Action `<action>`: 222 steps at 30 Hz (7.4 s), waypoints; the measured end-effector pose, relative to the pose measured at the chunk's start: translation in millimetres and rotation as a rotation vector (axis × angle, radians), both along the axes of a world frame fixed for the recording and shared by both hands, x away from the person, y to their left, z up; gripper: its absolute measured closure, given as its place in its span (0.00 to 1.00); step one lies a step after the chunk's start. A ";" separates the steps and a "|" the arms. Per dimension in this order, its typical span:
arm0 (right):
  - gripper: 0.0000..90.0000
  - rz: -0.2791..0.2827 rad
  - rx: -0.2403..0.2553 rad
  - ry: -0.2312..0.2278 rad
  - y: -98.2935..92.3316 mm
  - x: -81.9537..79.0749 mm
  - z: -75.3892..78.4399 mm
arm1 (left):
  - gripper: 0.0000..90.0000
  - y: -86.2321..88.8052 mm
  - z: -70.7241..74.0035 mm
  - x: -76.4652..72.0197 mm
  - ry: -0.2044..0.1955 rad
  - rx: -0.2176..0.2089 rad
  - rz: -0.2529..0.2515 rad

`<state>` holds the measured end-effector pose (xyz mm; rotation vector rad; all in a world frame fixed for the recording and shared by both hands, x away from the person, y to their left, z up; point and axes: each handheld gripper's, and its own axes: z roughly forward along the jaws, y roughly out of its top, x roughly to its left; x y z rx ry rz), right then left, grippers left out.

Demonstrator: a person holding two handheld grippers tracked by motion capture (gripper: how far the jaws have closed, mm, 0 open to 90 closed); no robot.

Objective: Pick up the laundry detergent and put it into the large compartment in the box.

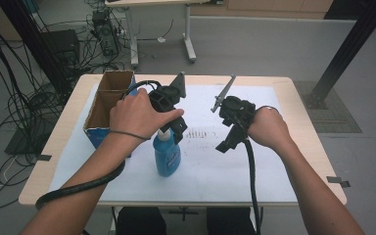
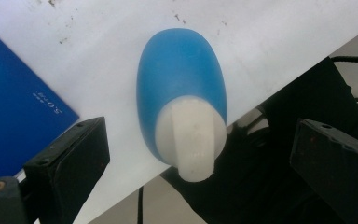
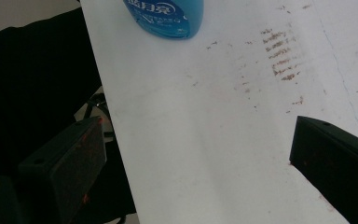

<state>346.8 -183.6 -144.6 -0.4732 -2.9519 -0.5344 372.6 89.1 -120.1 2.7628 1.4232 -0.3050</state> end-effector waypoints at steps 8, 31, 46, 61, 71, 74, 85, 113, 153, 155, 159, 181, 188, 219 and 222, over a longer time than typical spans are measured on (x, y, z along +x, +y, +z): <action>0.04 0.005 0.006 -0.001 0.8 -0.4 -0.2 | 0.05 -0.4 0.0 -0.3 -0.001 0.006 0.002; 0.04 0.003 0.012 -0.002 -0.7 -1.9 0.4 | 0.05 -3.1 -2.9 -1.4 -0.012 0.014 0.003; 0.04 0.005 0.016 0.009 -0.3 -1.2 -5.9 | 0.05 -6.1 -15.7 -4.1 -0.025 0.023 0.004; 0.04 -0.007 0.015 0.017 -4.0 -2.2 -9.6 | 0.06 -8.1 -36.0 -8.5 -0.030 0.029 0.007; 0.04 -0.004 0.014 0.016 -2.7 -3.3 -10.8 | 0.06 -8.7 -45.8 -10.2 -0.018 0.034 0.003; 0.04 -0.003 0.015 0.017 -2.7 -3.3 -11.1 | 0.06 -9.9 -46.9 -11.4 -0.026 0.042 0.005; 0.04 0.004 0.019 0.013 -2.5 -3.1 -12.0 | 0.15 -13.8 -47.6 -13.5 -0.048 0.065 0.024; 0.04 -0.013 0.013 0.003 -2.8 -6.1 -11.3 | 0.41 -23.0 -47.3 -15.4 -0.058 0.098 0.006; 0.04 -0.010 0.016 0.004 -0.9 -3.1 -13.2 | 0.41 -21.3 -48.0 -17.2 -0.065 0.089 0.014; 0.04 -0.012 0.014 0.005 -0.6 -2.9 -13.3 | 0.41 -21.3 -48.0 -16.9 -0.064 0.089 0.014; 0.04 -0.014 0.014 0.008 -0.5 -2.3 -13.5 | 0.41 -21.3 -48.2 -15.8 -0.059 0.090 0.010; 0.04 -0.014 0.016 -0.002 0.4 -2.8 -11.0 | 0.41 -23.7 -48.6 -16.3 -0.060 0.098 0.011; 0.04 -0.012 0.017 -0.005 -0.8 -3.0 -10.1 | 0.41 -24.7 -48.8 -16.8 -0.062 0.103 0.012; 0.04 -0.012 0.029 -0.006 -1.4 -2.8 -11.6 | 0.41 -26.2 -49.2 -16.0 -0.059 0.111 0.004; 0.04 -0.005 0.035 -0.013 -3.0 -2.5 -12.1 | 0.41 -26.3 -49.2 -16.1 -0.059 0.111 0.004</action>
